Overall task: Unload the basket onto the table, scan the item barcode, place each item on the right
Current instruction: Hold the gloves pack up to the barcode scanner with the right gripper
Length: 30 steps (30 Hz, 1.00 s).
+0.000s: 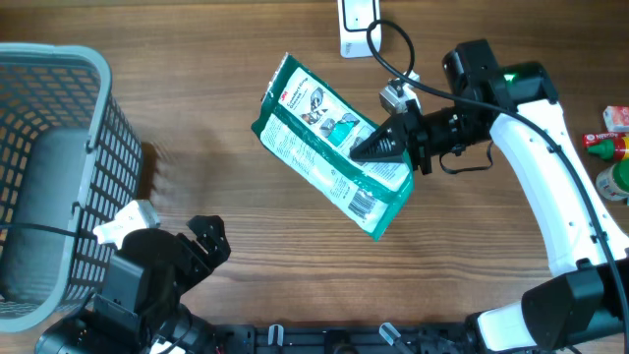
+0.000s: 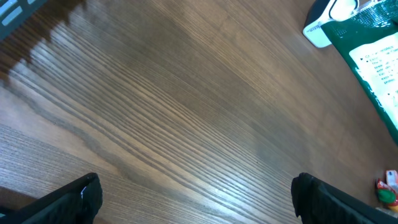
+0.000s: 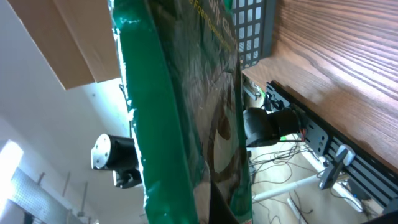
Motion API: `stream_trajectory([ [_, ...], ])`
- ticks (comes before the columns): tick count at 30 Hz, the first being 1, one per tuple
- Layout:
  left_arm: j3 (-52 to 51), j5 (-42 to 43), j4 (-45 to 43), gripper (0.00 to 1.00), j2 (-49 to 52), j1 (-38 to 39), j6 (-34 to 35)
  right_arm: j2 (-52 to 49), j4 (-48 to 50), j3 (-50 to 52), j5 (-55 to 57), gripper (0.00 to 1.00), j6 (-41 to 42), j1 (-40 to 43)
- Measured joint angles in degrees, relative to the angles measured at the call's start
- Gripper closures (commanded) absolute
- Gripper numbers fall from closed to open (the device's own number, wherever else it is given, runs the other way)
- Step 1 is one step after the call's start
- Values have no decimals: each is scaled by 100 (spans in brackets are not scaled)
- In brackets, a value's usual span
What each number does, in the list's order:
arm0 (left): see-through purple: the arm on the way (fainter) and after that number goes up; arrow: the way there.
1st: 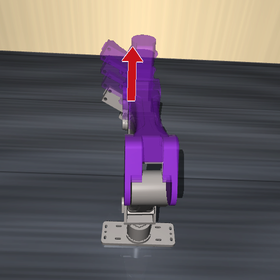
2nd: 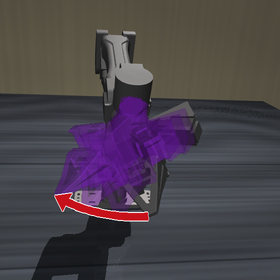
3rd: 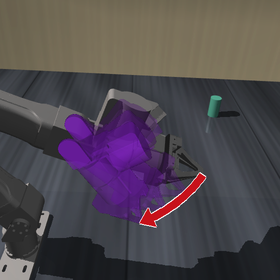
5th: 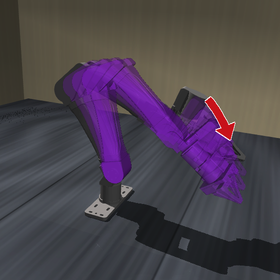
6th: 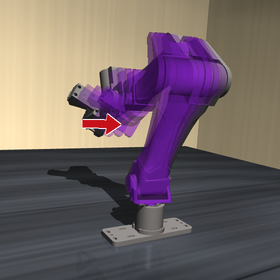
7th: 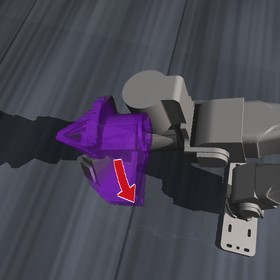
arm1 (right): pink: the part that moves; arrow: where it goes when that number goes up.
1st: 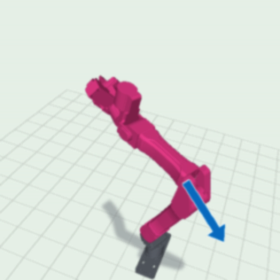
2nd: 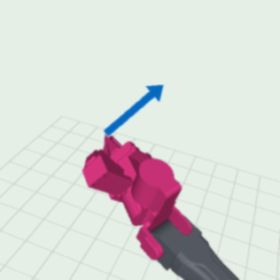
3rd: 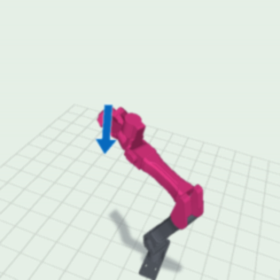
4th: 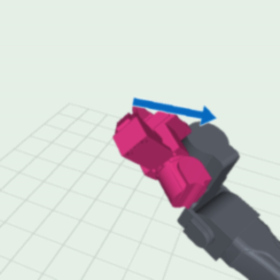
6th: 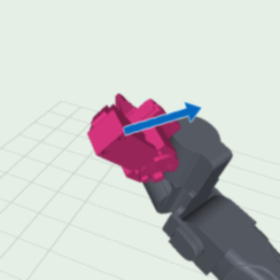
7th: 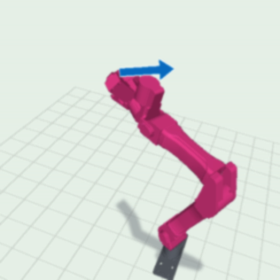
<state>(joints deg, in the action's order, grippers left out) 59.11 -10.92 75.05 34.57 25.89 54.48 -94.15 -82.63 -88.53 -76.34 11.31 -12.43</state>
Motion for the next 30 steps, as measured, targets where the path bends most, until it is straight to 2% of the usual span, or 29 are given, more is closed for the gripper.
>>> stream_trajectory([
  [2, 0, 0, 0, 0, 0, 0, 0, 0, 24, 0, -9, 96, -168, 0],
  [8, 0, 0, 0, 0, 0, 0, -2, 7, -52, 0, 1200, 95, -2096, 0],
  [9, 0, 0, 0, 0, 0, 0, 0, 7, -24, 0, 1436, 95, -2621, 0],
  [12, 0, 0, 2, 0, 2, 0, 0, 7, 341, 2, 1744, 96, -3696, 0],
  [16, 0, -2, 2, 0, 0, 0, 0, 7, 1714, 7, 1899, 95, -4629, -28],
  [20, 0, -2, 0, 0, 0, 0, 0, 0, 3244, 7, 2575, 96, -5012, -247],
  [26, 0, 0, 2, 0, 2, 0, 0, -323, 5431, 13, 4487, 96, -5095, -472],
  [30, 0, -4, 2, 0, 0, 0, 0, -809, 6662, 13, 5163, 96, -5060, -461],
])
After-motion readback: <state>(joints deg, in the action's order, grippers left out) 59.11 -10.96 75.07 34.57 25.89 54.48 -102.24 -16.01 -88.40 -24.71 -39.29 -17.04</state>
